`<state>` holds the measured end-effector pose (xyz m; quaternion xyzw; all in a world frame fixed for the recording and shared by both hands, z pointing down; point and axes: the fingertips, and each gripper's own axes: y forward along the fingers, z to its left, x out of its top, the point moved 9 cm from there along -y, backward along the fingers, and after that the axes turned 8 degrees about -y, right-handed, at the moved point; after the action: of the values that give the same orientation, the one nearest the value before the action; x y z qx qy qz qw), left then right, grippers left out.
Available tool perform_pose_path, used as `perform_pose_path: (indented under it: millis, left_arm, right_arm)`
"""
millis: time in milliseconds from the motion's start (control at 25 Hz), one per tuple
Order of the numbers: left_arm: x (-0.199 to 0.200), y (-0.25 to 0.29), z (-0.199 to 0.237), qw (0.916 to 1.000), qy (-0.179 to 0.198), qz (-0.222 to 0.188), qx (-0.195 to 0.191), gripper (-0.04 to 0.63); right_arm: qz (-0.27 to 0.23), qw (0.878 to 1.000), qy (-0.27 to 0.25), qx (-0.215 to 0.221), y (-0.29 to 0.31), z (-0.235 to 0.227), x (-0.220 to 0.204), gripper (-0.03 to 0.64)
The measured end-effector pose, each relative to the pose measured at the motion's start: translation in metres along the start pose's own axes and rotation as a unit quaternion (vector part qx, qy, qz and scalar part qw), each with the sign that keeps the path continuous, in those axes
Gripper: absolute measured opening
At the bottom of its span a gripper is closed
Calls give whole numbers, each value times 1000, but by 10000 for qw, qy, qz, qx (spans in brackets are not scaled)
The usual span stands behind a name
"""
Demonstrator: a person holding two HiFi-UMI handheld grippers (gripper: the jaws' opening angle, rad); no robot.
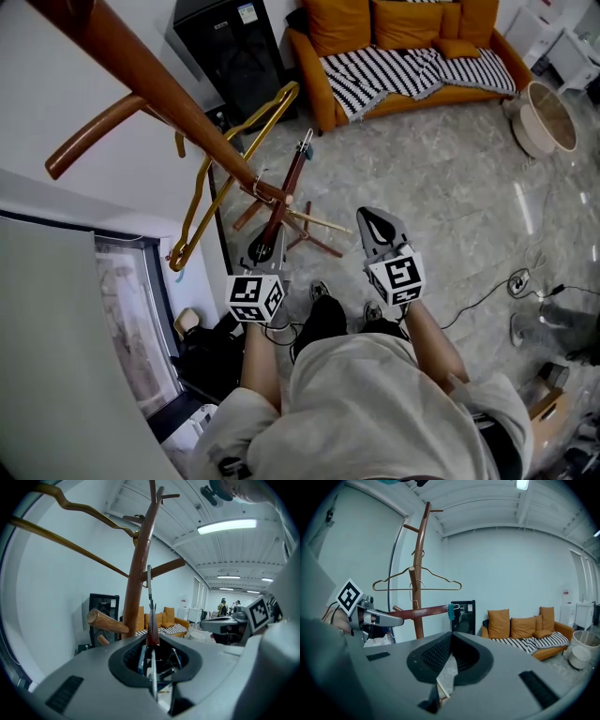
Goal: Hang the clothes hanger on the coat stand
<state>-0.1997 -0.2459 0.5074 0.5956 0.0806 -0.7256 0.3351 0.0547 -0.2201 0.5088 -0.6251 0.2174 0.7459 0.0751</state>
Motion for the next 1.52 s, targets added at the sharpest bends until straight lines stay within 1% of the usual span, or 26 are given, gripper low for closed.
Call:
perform_pose_path:
  millis: [240, 880, 1160, 1280, 1400, 1520]
  left_arm:
    - [-6, 3, 6, 10000, 12, 83, 28, 63]
    - [-9, 2, 7, 9996, 75, 14, 270, 63]
    - [-5, -4, 8, 9981, 131, -85, 588, 69]
    - [-2, -9, 6, 9972, 84, -237, 709, 88]
    - [1, -17, 6, 9943, 55, -482, 948, 145]
    - [3, -25, 5, 9911, 15, -665, 1157, 185]
  right_arm:
    - [39, 10000, 15, 4, 3, 1, -3, 5]
    - [71, 10000, 25, 58, -3, 2, -7, 5]
    - [68, 9999, -1, 110, -6, 3, -8, 5]
    - [69, 9998, -33, 162, -8, 4, -6, 5]
    - [76, 9996, -73, 248, -9, 6, -5, 5]
    - [45, 9994, -95, 340, -11, 6, -4, 5]
